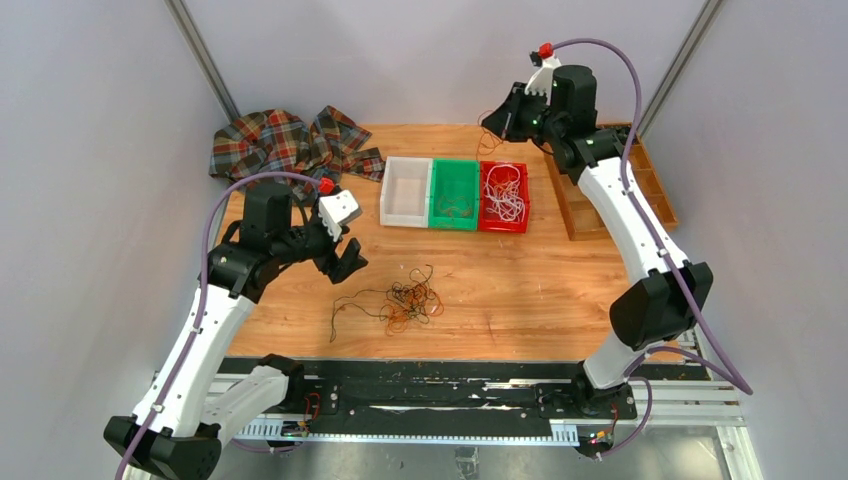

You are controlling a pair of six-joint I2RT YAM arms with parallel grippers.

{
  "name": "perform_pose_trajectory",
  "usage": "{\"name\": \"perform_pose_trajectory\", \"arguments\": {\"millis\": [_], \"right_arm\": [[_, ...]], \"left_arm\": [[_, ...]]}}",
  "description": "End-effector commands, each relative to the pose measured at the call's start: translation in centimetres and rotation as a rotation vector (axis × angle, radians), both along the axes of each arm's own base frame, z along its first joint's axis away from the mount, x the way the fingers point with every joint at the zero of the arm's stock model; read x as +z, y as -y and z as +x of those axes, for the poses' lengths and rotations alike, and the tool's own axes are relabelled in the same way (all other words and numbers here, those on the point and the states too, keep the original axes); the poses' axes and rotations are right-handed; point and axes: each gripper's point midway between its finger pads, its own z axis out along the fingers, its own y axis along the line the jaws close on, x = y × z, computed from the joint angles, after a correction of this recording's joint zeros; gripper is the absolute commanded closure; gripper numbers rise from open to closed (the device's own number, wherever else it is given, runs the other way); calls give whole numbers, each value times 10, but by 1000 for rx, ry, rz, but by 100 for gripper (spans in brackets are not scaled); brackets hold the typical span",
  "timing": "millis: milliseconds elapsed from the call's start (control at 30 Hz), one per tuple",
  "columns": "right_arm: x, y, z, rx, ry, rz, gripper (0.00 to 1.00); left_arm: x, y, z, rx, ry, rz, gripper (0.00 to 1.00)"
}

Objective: Untangle the cables
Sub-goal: Place the cable in the bin.

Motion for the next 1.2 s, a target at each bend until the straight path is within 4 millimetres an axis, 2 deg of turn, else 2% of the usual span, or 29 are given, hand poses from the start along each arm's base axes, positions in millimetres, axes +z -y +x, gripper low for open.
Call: {"name": "perform_pose_trajectory", "arguments": {"millis": [0, 267, 367, 700, 933, 1067, 1167], "right_arm": [[-1, -1, 3, 10, 16, -24, 99], [6, -1, 8, -1, 36, -30, 99], [1, -4, 10, 4, 26, -32, 99], [-46, -17, 21, 17, -56, -80, 99], [-69, -17, 25, 4, -95, -119, 99], [-62, -18, 25, 1, -81, -118, 99], [-41, -18, 22, -7, -36, -109, 99]], "left_arm": [[0, 2, -7, -35, 9, -2, 19], [1, 3, -7, -42, 11, -4, 19], [1, 3, -6, -41, 13, -3, 19], [3, 1, -7, -39, 24, 7, 17], [3, 1, -8, -44, 23, 6, 17], [3, 1, -8, -45, 26, 9, 17], [2, 1, -8, -48, 26, 10, 17]]}}
